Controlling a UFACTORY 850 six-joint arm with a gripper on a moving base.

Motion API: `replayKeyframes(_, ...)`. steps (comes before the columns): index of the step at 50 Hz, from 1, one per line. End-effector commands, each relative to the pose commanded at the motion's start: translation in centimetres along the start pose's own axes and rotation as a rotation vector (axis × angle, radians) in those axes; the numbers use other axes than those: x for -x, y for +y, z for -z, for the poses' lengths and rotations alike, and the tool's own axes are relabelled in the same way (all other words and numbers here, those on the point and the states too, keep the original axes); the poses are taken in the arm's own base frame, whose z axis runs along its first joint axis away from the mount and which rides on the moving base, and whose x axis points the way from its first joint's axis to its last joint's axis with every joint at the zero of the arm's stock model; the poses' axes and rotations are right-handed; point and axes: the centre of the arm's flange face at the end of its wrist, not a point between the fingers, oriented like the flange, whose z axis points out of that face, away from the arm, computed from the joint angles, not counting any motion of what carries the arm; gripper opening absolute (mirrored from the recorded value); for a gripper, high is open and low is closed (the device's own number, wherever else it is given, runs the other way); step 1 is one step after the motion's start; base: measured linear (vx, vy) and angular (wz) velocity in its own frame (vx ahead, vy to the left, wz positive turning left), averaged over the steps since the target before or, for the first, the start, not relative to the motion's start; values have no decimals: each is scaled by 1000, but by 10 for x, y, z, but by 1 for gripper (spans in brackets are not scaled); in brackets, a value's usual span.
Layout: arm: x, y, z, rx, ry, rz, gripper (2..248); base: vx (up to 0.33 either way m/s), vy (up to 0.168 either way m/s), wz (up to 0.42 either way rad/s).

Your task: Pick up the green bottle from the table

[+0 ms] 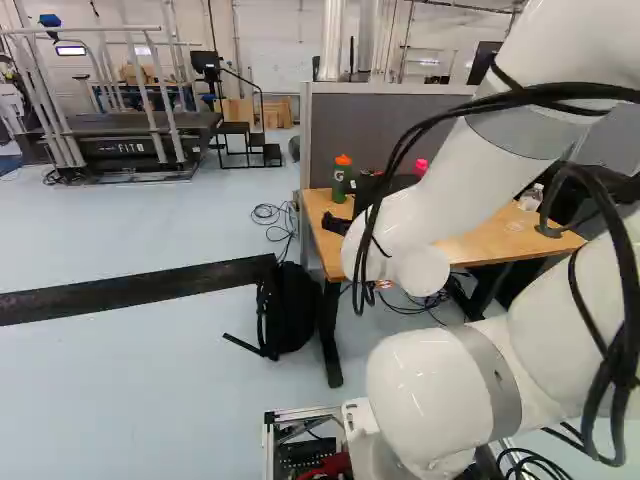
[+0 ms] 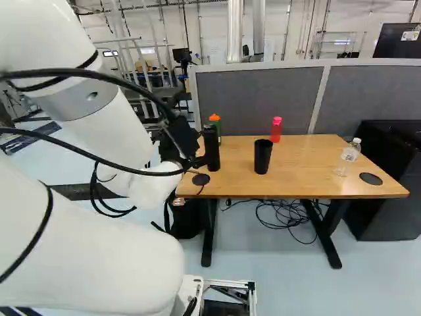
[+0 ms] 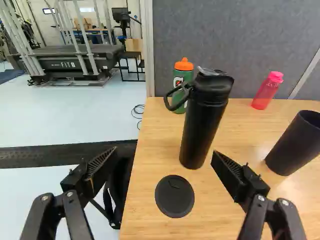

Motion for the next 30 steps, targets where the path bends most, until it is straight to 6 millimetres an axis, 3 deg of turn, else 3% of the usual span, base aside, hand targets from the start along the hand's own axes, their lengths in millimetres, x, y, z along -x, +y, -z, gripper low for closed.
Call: replayKeyframes(30, -42, 1, -27, 2, 69, 0, 248, 0, 0, 0)
